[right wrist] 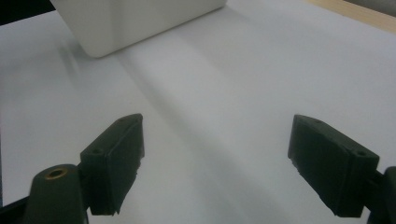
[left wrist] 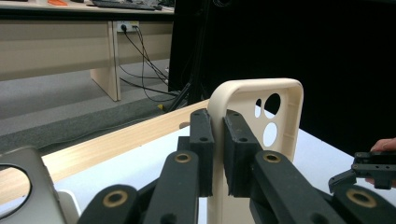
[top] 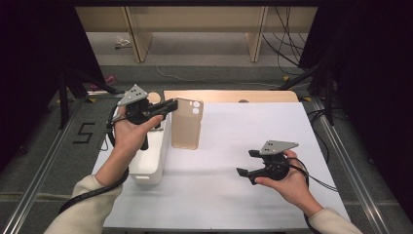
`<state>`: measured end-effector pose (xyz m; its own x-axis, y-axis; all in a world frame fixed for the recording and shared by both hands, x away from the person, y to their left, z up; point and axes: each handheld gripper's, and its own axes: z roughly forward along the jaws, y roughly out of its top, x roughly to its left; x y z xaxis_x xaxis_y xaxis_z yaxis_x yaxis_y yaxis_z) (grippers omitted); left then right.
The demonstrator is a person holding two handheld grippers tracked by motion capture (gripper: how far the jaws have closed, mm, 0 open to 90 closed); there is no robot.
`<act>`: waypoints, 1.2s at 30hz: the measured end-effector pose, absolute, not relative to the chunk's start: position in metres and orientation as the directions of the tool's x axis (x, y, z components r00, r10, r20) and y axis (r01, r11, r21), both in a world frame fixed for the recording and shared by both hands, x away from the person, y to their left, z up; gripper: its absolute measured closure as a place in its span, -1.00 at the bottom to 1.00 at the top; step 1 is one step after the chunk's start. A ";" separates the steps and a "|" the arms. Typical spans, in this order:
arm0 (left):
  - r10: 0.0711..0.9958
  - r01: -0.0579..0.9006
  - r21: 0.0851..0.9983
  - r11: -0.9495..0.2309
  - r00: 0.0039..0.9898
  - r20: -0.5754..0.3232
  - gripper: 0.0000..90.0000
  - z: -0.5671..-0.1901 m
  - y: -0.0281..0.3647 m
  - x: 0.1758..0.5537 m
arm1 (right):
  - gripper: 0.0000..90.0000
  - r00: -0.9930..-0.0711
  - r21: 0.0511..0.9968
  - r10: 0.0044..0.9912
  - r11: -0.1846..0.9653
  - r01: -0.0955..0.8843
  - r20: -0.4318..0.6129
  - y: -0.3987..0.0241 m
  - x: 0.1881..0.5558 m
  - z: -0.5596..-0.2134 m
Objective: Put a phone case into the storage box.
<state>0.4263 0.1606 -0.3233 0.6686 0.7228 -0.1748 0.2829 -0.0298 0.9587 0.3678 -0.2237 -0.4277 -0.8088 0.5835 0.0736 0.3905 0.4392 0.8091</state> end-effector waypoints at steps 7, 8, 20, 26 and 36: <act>0.731 0.274 0.961 -0.030 0.662 -0.166 0.84 -0.319 0.170 0.428 | -0.57 -0.807 0.809 0.586 0.437 0.393 0.075 -0.224 0.368 -0.428; 0.733 0.275 0.961 -0.025 0.659 -0.170 0.84 -0.319 0.171 0.428 | -0.57 -0.807 0.809 0.586 0.437 0.394 0.076 -0.224 0.368 -0.428; 0.745 0.269 0.963 -0.025 0.647 -0.162 0.84 -0.317 0.186 0.431 | -0.57 -0.805 0.809 0.589 0.435 0.395 0.077 -0.225 0.369 -0.429; 0.754 0.268 0.963 -0.015 0.636 -0.165 0.84 -0.316 0.194 0.433 | -0.56 -0.802 0.809 0.592 0.433 0.398 0.078 -0.225 0.369 -0.429; 0.765 0.261 0.965 -0.011 0.624 -0.160 0.84 -0.315 0.206 0.436 | -0.56 -0.802 0.808 0.592 0.434 0.398 0.077 -0.225 0.369 -0.430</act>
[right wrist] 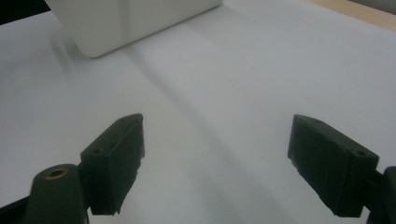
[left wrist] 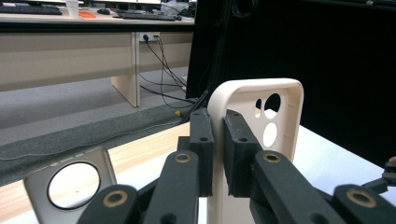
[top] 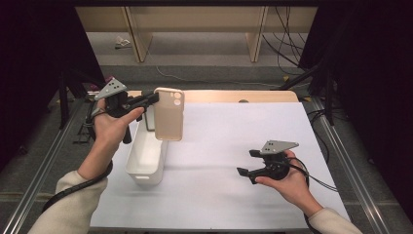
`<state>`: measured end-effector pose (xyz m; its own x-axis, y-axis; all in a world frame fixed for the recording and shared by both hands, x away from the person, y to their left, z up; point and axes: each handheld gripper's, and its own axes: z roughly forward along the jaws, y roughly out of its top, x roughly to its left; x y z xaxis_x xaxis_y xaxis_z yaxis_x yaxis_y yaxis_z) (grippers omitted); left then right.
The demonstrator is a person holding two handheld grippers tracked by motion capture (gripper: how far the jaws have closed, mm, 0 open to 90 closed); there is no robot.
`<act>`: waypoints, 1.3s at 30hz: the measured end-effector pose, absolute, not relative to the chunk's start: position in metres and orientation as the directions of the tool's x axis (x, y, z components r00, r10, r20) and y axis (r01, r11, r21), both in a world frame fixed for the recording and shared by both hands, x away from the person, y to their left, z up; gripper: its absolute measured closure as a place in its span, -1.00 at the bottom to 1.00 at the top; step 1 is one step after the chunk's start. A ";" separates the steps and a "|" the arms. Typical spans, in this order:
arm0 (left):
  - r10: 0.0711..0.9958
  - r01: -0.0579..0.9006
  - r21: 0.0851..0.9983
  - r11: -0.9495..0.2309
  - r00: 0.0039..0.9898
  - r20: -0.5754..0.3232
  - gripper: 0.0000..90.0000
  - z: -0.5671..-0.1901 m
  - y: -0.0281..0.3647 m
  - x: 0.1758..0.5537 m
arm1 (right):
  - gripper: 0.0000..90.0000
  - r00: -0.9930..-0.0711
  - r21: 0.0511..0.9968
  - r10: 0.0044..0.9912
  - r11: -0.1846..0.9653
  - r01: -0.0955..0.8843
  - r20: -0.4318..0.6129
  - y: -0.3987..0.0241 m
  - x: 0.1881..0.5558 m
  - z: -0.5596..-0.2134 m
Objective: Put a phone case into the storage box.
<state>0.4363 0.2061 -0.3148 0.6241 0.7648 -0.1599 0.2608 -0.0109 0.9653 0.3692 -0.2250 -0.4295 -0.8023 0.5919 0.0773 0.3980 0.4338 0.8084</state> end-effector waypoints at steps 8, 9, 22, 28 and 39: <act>0.771 0.256 0.966 -0.018 0.619 -0.150 0.84 -0.314 0.214 0.439 | -0.56 -0.801 0.810 0.593 0.430 0.399 0.080 -0.225 0.369 -0.429; 0.771 0.257 0.966 -0.019 0.619 -0.149 0.84 -0.314 0.214 0.439 | -0.56 -0.801 0.810 0.593 0.430 0.399 0.079 -0.225 0.369 -0.429; 0.785 0.250 0.968 -0.017 0.603 -0.141 0.84 -0.310 0.227 0.441 | -0.56 -0.801 0.810 0.594 0.430 0.398 0.079 -0.226 0.370 -0.429; 0.791 0.248 0.969 -0.013 0.596 -0.142 0.84 -0.311 0.232 0.442 | -0.56 -0.801 0.811 0.594 0.428 0.399 0.081 -0.226 0.370 -0.429; 0.799 0.243 0.970 -0.018 0.587 -0.132 0.84 -0.310 0.239 0.446 | -0.56 -0.800 0.811 0.594 0.426 0.400 0.083 -0.226 0.370 -0.429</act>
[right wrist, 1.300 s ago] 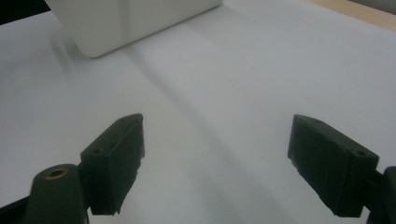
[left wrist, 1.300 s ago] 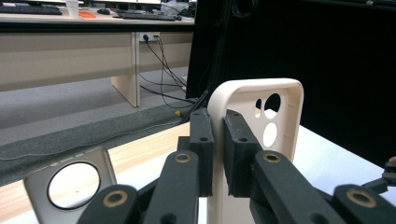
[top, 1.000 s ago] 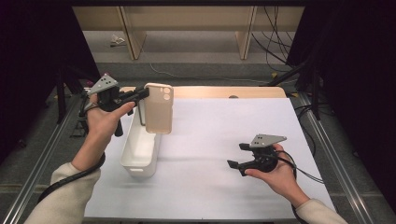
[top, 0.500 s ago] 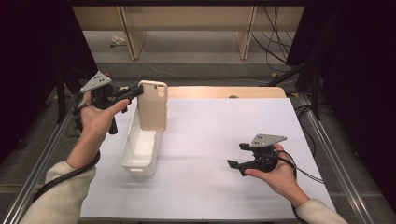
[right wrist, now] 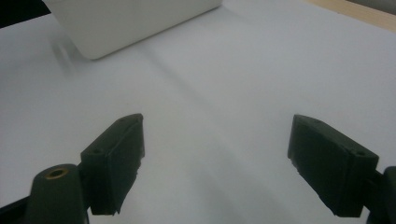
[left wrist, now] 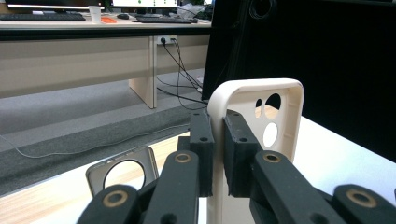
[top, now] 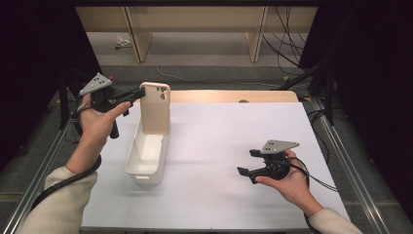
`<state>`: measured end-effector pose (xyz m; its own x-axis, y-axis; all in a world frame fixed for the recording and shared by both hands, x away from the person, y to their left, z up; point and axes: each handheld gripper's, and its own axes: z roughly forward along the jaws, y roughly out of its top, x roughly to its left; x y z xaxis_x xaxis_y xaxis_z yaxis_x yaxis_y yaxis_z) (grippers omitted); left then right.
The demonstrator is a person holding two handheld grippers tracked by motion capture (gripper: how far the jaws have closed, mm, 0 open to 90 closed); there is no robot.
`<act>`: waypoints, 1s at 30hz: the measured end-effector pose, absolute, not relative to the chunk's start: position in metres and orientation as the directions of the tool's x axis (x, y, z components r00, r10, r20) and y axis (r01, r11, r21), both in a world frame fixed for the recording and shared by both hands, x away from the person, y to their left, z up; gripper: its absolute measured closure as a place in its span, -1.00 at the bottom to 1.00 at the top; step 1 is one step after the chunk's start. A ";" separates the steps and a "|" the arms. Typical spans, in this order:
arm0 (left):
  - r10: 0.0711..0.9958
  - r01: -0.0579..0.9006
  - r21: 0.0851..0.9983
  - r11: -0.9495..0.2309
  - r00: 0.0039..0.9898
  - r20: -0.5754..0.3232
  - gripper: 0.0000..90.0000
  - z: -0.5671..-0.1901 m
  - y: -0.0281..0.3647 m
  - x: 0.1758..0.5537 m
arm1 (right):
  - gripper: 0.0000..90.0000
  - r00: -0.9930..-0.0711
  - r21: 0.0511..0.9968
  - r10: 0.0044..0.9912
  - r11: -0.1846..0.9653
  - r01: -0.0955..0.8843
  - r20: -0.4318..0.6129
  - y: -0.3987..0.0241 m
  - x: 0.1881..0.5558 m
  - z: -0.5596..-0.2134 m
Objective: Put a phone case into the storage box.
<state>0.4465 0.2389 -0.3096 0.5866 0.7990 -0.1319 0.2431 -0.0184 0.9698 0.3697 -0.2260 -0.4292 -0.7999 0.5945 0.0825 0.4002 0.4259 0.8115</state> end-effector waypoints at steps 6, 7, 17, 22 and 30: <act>0.802 0.238 0.971 -0.020 0.583 -0.127 0.84 -0.309 0.242 0.449 | -0.56 -0.800 0.811 0.594 0.426 0.400 0.083 -0.226 0.370 -0.429; 0.802 0.238 0.971 -0.022 0.583 -0.125 0.84 -0.309 0.243 0.449 | -0.56 -0.800 0.812 0.594 0.426 0.400 0.083 -0.226 0.370 -0.429; 0.808 0.241 0.970 -0.025 0.576 -0.123 0.84 -0.314 0.248 0.453 | -0.56 -0.799 0.811 0.595 0.425 0.401 0.084 -0.226 0.370 -0.429; 0.810 0.240 0.971 -0.016 0.573 -0.128 0.84 -0.316 0.251 0.455 | -0.56 -0.799 0.812 0.595 0.423 0.402 0.085 -0.226 0.370 -0.429; 0.813 0.233 0.972 -0.033 0.572 -0.109 0.84 -0.317 0.251 0.458 | -0.56 -0.799 0.812 0.595 0.422 0.403 0.088 -0.226 0.370 -0.429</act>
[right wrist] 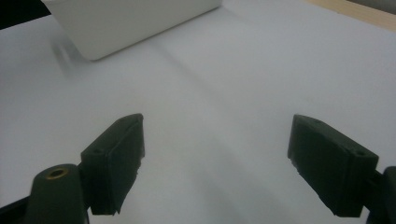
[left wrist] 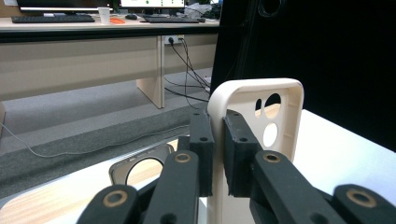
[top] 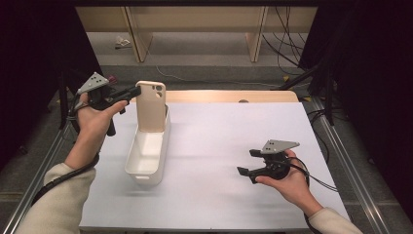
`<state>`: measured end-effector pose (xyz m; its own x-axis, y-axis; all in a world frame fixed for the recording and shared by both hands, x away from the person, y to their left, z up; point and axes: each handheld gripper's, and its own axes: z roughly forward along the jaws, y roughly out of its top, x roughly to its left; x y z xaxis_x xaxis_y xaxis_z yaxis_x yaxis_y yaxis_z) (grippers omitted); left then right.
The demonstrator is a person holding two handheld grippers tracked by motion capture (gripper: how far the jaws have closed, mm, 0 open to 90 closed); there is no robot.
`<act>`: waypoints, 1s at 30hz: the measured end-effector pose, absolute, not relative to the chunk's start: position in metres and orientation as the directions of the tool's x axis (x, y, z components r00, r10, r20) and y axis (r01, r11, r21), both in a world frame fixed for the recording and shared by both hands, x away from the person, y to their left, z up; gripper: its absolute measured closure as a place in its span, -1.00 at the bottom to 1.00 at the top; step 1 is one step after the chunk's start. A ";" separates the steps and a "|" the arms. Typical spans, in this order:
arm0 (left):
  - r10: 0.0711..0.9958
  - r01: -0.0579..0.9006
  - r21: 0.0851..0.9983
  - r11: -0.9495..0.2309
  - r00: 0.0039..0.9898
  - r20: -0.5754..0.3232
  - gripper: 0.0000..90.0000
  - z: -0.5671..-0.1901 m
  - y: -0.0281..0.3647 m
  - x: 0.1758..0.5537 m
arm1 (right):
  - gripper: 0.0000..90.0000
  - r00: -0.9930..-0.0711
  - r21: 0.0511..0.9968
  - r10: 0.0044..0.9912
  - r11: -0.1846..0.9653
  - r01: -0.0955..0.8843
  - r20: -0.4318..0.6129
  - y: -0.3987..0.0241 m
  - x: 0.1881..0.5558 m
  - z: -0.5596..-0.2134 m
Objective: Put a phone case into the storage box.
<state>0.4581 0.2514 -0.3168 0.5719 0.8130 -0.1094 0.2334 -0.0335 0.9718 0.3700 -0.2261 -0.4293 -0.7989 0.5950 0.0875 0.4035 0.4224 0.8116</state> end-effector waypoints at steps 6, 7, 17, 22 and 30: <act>0.815 0.233 0.971 -0.045 0.570 -0.099 0.84 -0.319 0.253 0.461 | -0.56 -0.799 0.813 0.595 0.422 0.402 0.086 -0.226 0.370 -0.429; 0.815 0.232 0.972 -0.046 0.571 -0.098 0.84 -0.319 0.253 0.461 | -0.56 -0.799 0.813 0.595 0.421 0.403 0.087 -0.226 0.370 -0.429; 0.817 0.228 0.973 -0.048 0.569 -0.093 0.84 -0.323 0.254 0.465 | -0.56 -0.799 0.813 0.594 0.421 0.403 0.088 -0.226 0.370 -0.429; 0.819 0.225 0.973 -0.051 0.566 -0.088 0.84 -0.324 0.254 0.466 | -0.56 -0.799 0.814 0.595 0.419 0.401 0.087 -0.226 0.370 -0.429; 0.825 0.229 0.972 -0.052 0.558 -0.087 0.84 -0.329 0.256 0.470 | -0.56 -0.798 0.816 0.596 0.417 0.401 0.088 -0.227 0.370 -0.429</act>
